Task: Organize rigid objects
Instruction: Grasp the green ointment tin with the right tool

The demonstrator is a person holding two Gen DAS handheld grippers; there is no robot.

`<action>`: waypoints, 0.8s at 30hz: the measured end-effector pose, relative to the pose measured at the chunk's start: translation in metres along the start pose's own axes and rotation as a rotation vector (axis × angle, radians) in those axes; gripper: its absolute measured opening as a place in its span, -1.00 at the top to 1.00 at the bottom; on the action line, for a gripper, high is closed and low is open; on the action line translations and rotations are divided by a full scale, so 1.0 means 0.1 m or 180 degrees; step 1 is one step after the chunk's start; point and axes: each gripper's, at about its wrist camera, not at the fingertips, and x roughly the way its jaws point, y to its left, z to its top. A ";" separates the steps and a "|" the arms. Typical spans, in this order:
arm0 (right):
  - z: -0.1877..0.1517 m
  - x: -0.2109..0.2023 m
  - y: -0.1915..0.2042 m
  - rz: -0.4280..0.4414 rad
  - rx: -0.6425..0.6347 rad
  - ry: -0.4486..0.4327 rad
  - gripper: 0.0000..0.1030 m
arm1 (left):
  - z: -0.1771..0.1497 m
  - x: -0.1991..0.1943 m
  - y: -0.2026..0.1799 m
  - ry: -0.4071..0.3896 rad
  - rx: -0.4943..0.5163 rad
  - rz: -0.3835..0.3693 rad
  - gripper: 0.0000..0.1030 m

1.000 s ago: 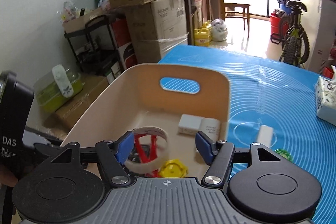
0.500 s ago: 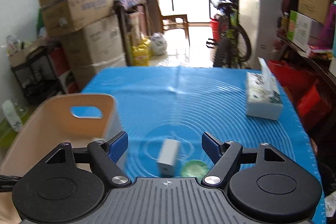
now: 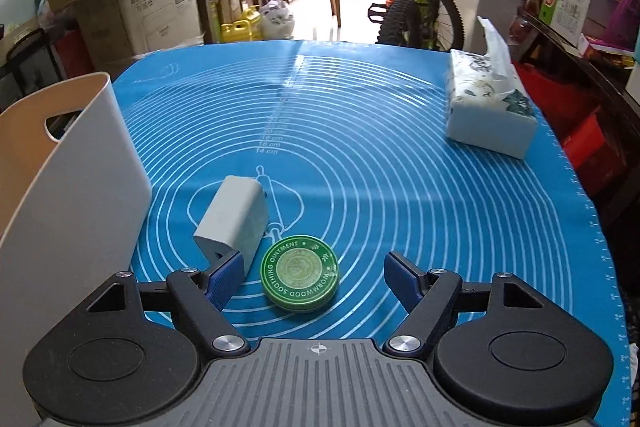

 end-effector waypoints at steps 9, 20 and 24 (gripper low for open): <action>-0.10 0.23 0.01 -0.0035 -0.0141 0.0046 -0.56 | 0.00 0.01 0.01 -0.0005 0.0009 -0.0003 0.85; -0.09 0.19 0.09 0.0051 -0.0279 0.0006 -0.06 | 0.00 0.00 0.00 -0.0001 0.0013 0.0018 0.85; -0.09 0.16 0.07 0.0007 -0.0233 0.0065 -0.06 | 0.00 0.00 0.00 -0.0001 0.0012 0.0016 0.85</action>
